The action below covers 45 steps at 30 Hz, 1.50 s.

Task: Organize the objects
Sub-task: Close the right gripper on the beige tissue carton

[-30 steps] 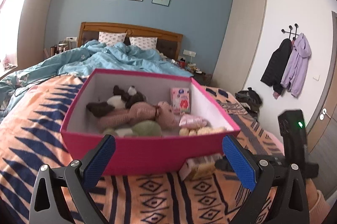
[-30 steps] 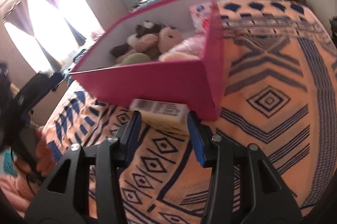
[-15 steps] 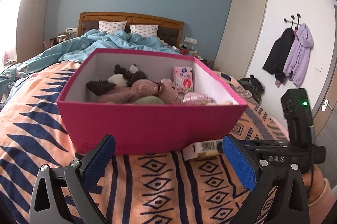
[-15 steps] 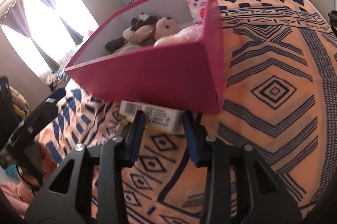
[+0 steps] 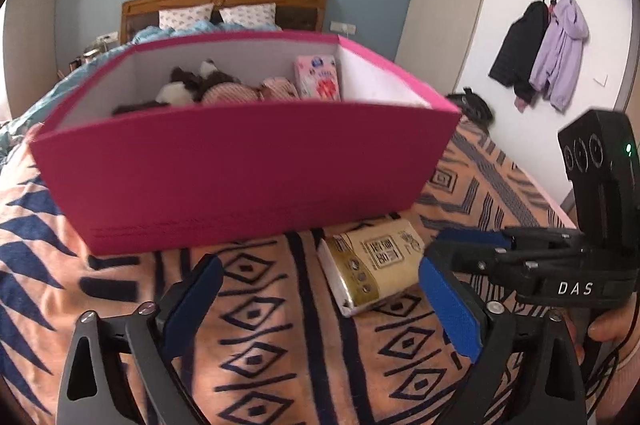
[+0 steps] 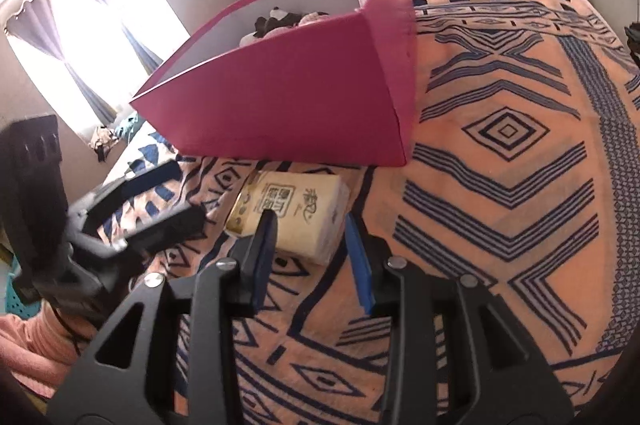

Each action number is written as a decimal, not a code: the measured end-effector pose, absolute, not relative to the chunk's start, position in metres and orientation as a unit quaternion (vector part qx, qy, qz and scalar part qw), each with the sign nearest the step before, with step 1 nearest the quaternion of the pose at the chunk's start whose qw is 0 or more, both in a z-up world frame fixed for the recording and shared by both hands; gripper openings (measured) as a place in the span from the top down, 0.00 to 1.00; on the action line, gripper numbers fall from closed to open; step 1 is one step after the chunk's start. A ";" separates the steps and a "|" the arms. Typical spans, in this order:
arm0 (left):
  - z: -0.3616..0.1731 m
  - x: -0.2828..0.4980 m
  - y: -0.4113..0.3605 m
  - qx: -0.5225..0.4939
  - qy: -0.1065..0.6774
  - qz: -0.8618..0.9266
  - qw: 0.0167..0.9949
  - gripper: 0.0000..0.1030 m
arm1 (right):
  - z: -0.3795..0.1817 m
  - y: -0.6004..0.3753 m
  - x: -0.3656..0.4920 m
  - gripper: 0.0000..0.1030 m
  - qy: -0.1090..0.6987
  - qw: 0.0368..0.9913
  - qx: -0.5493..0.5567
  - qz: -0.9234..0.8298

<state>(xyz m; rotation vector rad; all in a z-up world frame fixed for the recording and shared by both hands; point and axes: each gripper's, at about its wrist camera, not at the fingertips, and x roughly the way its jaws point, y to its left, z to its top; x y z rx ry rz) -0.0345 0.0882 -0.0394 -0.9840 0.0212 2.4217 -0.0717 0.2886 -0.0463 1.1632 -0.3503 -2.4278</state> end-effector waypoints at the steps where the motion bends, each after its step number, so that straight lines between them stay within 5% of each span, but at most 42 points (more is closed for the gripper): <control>1: -0.044 -0.036 0.091 -0.371 0.008 0.890 0.263 0.09 | -0.048 0.289 -0.074 0.63 -0.129 0.212 0.419 -0.873; 18: -0.057 -0.036 0.111 -0.413 0.009 0.852 0.322 0.57 | -0.061 0.285 -0.085 0.63 -0.163 0.230 0.425 -0.860; 45: -0.047 -0.020 0.106 -0.400 0.008 0.854 0.333 0.57 | -0.054 0.280 -0.068 0.62 -0.157 0.228 0.417 -0.865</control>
